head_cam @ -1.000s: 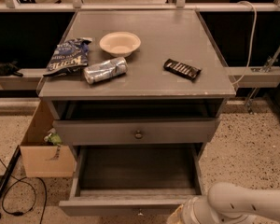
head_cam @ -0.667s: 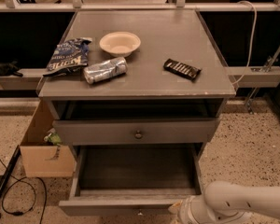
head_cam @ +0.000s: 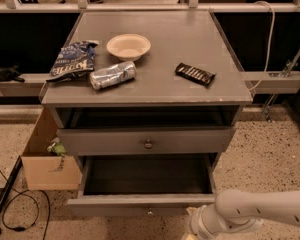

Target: Close middle drawer

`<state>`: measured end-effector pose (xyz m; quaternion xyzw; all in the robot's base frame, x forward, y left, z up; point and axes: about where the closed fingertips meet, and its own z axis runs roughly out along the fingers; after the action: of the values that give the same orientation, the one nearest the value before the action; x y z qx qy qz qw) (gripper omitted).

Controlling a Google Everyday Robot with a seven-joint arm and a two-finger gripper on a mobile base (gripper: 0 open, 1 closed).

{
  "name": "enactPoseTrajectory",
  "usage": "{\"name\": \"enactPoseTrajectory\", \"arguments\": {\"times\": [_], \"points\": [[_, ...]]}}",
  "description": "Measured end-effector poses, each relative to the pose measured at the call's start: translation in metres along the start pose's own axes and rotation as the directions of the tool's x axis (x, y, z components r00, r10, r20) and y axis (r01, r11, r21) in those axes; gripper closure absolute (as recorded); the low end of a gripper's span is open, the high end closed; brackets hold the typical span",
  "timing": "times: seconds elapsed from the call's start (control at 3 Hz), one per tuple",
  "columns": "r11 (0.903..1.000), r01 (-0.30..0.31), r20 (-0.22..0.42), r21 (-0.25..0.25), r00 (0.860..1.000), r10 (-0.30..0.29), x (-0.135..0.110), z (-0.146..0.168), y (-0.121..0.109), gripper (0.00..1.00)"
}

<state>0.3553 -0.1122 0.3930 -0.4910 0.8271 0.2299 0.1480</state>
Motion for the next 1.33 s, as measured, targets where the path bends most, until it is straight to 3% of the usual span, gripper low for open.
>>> {"name": "enactPoseTrajectory", "arguments": {"times": [0.33,0.67,1.0,1.33], "points": [[0.9997,-0.02,-0.003,0.012,1.0,0.02,-0.009,0.014,-0.035,0.0],[0.9982,-0.026,0.007,0.054,1.0,0.026,-0.026,0.017,-0.076,0.19],[0.992,-0.045,0.029,0.118,0.999,0.042,-0.045,0.012,-0.129,0.5],[0.9877,-0.053,0.042,0.147,0.998,0.048,-0.052,0.007,-0.149,0.73]]}}
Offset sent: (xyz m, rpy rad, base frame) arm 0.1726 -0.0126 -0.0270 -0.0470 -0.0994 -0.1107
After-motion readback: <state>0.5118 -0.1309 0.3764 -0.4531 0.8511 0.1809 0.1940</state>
